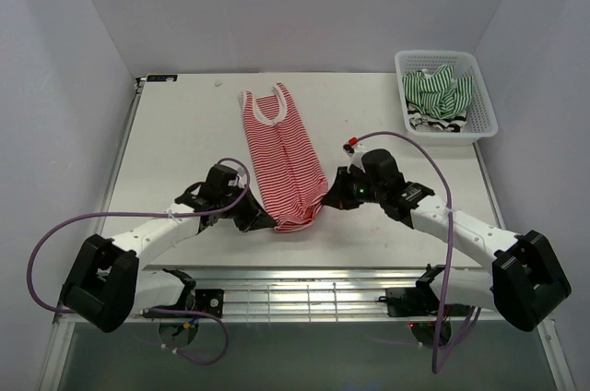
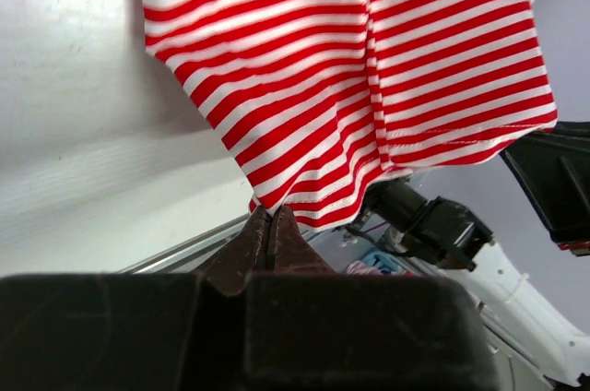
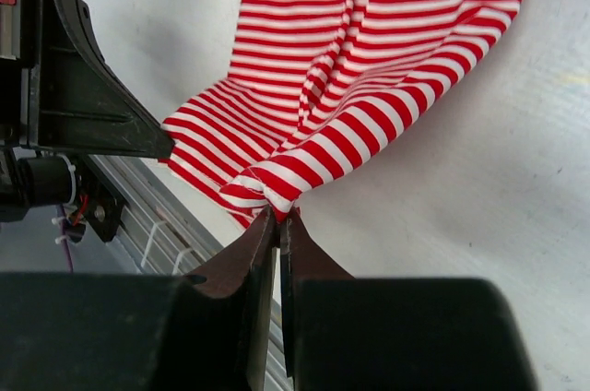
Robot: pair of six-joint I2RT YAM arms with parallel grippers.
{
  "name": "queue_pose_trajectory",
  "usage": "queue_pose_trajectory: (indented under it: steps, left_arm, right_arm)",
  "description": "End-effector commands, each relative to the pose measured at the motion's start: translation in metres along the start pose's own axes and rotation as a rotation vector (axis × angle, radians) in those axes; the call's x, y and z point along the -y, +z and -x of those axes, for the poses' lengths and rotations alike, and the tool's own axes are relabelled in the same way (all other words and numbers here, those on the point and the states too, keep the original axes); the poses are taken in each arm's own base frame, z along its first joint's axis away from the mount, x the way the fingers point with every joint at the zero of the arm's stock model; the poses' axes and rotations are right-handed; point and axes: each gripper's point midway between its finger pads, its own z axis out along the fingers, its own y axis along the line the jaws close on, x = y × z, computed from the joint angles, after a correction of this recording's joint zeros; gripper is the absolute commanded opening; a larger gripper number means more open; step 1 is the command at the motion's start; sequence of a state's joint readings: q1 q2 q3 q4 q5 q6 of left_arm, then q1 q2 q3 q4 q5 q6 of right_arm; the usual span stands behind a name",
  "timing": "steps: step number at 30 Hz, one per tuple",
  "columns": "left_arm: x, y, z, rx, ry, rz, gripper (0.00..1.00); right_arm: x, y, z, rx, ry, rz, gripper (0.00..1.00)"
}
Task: Fold and stack the tank tops
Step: Fold the tank top
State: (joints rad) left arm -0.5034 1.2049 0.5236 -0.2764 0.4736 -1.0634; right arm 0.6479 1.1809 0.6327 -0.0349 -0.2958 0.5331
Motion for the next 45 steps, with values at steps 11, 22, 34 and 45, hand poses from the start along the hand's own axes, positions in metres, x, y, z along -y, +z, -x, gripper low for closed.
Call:
queue_pose_trajectory:
  steps: [11,22,34,45]
  left_arm:
    - [0.069,-0.033,0.088,0.162,0.008,-0.124,0.00]
    - [0.092,-0.044,0.160,0.281,0.045,-0.107,0.00]
    - [0.085,-0.029,0.210,0.324,0.050,-0.059,0.00]
    - [0.074,-0.008,0.233,0.298,0.053,-0.046,0.00]
  right_arm:
    - [-0.019,0.018,0.112,0.184,-0.110,-0.051,0.08]
    - [-0.016,0.039,0.176,0.264,-0.137,-0.015,0.08]
    - [0.007,0.080,0.206,0.267,-0.143,0.004,0.08]
    - [0.035,0.112,0.213,0.254,-0.101,-0.034,0.08]
